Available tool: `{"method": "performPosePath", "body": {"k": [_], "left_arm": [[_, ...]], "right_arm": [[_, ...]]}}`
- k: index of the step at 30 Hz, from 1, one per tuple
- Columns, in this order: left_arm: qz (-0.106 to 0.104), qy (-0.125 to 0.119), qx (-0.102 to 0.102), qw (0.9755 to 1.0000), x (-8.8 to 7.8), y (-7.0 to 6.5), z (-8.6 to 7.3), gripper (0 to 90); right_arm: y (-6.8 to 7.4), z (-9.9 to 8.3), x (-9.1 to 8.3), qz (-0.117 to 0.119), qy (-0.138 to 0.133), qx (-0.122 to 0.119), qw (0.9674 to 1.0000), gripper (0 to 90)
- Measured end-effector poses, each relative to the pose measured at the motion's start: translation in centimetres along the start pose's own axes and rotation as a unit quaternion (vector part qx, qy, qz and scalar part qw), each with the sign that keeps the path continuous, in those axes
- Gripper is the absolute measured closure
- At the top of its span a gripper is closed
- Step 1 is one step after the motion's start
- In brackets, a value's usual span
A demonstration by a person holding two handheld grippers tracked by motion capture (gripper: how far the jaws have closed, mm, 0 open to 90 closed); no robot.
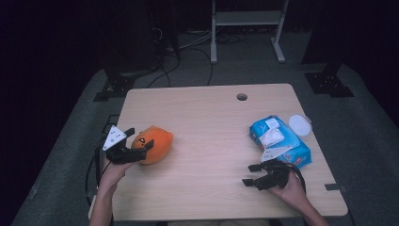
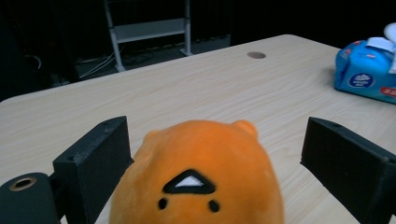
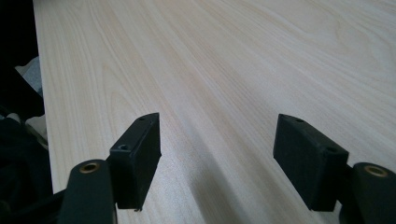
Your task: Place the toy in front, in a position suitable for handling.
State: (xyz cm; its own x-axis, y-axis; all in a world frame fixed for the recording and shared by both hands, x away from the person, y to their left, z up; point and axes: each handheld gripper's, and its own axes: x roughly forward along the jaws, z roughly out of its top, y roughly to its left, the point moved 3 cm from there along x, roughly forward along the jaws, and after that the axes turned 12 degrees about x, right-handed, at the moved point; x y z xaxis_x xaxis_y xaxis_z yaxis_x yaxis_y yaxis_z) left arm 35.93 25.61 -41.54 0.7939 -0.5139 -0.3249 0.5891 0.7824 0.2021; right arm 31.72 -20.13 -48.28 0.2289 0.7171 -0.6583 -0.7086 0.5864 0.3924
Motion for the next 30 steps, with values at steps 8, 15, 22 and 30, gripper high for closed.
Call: {"method": "performPosePath", "body": {"k": [8,15,22,30], "left_arm": [[-0.005,0.018,-0.009,0.9998,0.8,0.2,-1.6,8.4],[-0.013,0.023,-0.029,0.9992,1.2,0.6,-3.0,13.3],[-0.037,0.033,-0.042,0.9979,2.0,-0.2,-3.8,15.9],[-0.037,0.042,-0.031,0.998,2.3,-0.7,-3.9,21.1]], "right_arm": [[0.2,0.0,0.1,0.0,0.002,-0.005,1.0,31.1],[0.3,0.0,0.1,-0.001,0.003,-0.007,1.0,31.2],[0.4,0.0,0.2,-0.001,0.007,-0.01,0.9999,31.4],[0.5,0.0,0.3,-0.002,0.008,-0.011,0.9999,31.9]]}}
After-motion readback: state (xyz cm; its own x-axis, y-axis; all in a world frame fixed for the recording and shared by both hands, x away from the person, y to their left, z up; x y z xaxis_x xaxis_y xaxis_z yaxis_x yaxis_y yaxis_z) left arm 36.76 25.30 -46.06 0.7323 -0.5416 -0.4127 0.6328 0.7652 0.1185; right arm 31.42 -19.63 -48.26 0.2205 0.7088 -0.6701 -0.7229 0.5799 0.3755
